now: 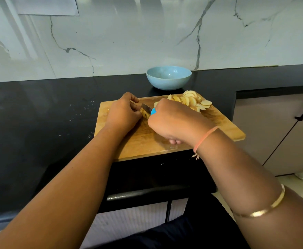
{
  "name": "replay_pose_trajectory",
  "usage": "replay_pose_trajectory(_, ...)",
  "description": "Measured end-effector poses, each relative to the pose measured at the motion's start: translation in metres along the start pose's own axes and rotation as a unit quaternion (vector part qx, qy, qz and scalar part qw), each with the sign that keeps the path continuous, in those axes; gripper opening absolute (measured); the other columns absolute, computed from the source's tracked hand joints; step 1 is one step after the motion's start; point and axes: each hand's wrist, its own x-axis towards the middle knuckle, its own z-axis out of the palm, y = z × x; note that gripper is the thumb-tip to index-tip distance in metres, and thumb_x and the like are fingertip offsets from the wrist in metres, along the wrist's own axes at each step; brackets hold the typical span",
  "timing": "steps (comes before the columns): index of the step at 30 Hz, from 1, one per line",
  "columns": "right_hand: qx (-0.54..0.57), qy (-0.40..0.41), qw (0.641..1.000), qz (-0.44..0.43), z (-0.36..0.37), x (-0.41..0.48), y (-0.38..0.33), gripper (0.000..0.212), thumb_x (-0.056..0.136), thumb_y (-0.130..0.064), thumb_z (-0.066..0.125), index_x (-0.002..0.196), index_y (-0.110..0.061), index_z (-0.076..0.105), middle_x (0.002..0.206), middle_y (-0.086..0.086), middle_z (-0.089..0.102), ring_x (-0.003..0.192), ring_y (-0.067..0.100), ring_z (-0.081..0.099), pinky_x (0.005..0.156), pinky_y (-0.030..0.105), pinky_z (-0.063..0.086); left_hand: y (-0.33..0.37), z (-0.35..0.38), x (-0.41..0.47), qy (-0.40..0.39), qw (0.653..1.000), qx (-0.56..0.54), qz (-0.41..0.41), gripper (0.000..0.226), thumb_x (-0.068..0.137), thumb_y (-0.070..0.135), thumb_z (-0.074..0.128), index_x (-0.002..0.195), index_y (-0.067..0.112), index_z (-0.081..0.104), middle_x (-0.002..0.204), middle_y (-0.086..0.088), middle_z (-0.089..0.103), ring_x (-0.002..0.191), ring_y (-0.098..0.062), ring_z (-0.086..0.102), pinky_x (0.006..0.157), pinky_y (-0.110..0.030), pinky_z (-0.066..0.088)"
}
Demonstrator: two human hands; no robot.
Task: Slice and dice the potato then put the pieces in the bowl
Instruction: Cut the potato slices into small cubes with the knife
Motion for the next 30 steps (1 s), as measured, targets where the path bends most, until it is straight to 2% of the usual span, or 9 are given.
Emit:
replay_pose_trajectory(1,-0.001,-0.004,1.000,0.009,-0.003,0.001,-0.005,0.009,0.089,-0.009,0.044,0.089,-0.001,0.049,0.060,0.009,0.053,0.039,0.015,0.047,0.037,0.016,0.036,0.000,0.000,-0.001,0.002,1.000,0.004,0.004,0.025,0.088,0.009,0.065,0.103,0.021,0.049,0.081,0.008,0.059,0.067,-0.003,0.052,0.047,-0.005,0.037)
replay_pose_trajectory(3,0.006,-0.011,1.000,0.013,-0.004,0.004,-0.011,0.015,0.088,-0.006,0.045,0.074,0.000,0.044,0.061,0.011,0.051,0.038,0.017,0.046,0.033,0.011,0.033,0.001,0.000,-0.002,0.007,1.000,0.014,0.010,0.026,0.087,0.006,0.064,0.101,0.021,0.048,0.076,0.010,0.055,0.065,-0.003,0.050,0.049,-0.007,0.036)
replay_pose_trajectory(6,0.013,-0.013,1.000,0.001,0.002,0.001,-0.008,0.005,0.089,-0.009,0.044,0.092,-0.005,0.042,0.062,0.009,0.054,0.038,0.014,0.048,0.037,0.015,0.037,0.001,0.002,-0.003,0.014,1.000,0.008,0.007,0.024,0.088,0.007,0.063,0.101,0.020,0.047,0.083,0.005,0.061,0.067,-0.005,0.051,0.055,-0.011,0.037)
replay_pose_trajectory(9,0.012,-0.010,1.000,-0.024,0.008,-0.015,0.004,0.018,0.091,-0.017,0.041,0.109,-0.017,0.045,0.068,0.004,0.054,0.047,0.012,0.050,0.044,0.023,0.041,0.002,0.004,-0.002,0.019,1.000,0.002,-0.010,0.022,0.089,0.011,0.063,0.103,0.019,0.049,0.090,0.001,0.064,0.076,-0.007,0.057,0.058,-0.012,0.040)
replay_pose_trajectory(12,0.012,-0.011,0.999,-0.042,0.011,-0.032,0.017,0.038,0.093,-0.021,0.040,0.131,-0.020,0.045,0.074,-0.001,0.049,0.056,0.012,0.046,0.052,0.026,0.041,0.002,0.004,-0.001,0.014,1.000,-0.003,-0.017,0.021,0.090,0.011,0.063,0.102,0.021,0.049,0.093,0.002,0.064,0.079,-0.007,0.057,0.059,-0.012,0.042)
replay_pose_trajectory(16,0.042,0.018,0.998,-0.034,0.011,-0.037,0.030,0.039,0.095,-0.026,0.040,0.134,-0.025,0.046,0.083,-0.004,0.054,0.055,0.011,0.051,0.055,0.027,0.047,0.000,0.000,-0.002,0.011,1.000,0.002,-0.015,0.020,0.091,0.009,0.061,0.106,0.020,0.054,0.093,0.005,0.063,0.075,-0.003,0.056,0.056,-0.008,0.037)
replay_pose_trajectory(21,0.065,0.066,0.994,-0.057,0.011,-0.037,0.035,0.045,0.098,-0.028,0.038,0.143,-0.027,0.037,0.093,-0.007,0.056,0.058,0.008,0.048,0.053,0.022,0.045,-0.001,-0.004,0.000,0.001,1.000,0.004,-0.022,0.020,0.092,0.011,0.061,0.107,0.021,0.053,0.089,0.008,0.061,0.074,-0.004,0.056,0.055,-0.010,0.036)
replay_pose_trajectory(25,0.056,0.057,0.995,-0.067,0.012,-0.032,0.026,0.045,0.098,-0.029,0.037,0.142,-0.027,0.037,0.093,-0.006,0.057,0.061,0.009,0.049,0.054,0.023,0.044,0.001,-0.004,-0.001,-0.005,1.000,-0.002,-0.028,0.020,0.090,0.013,0.064,0.104,0.022,0.052,0.086,0.007,0.060,0.073,-0.006,0.057,0.056,-0.011,0.038)
replay_pose_trajectory(30,0.052,0.032,0.997,-0.053,0.021,-0.025,0.015,0.040,0.096,-0.029,0.038,0.135,-0.022,0.044,0.096,0.000,0.058,0.078,0.020,0.060,0.072,0.035,0.054,0.000,-0.003,-0.004,0.013,1.000,0.013,-0.014,0.016,0.092,0.013,0.061,0.106,0.018,0.056,0.089,0.004,0.062,0.069,-0.005,0.055,0.054,-0.009,0.036)
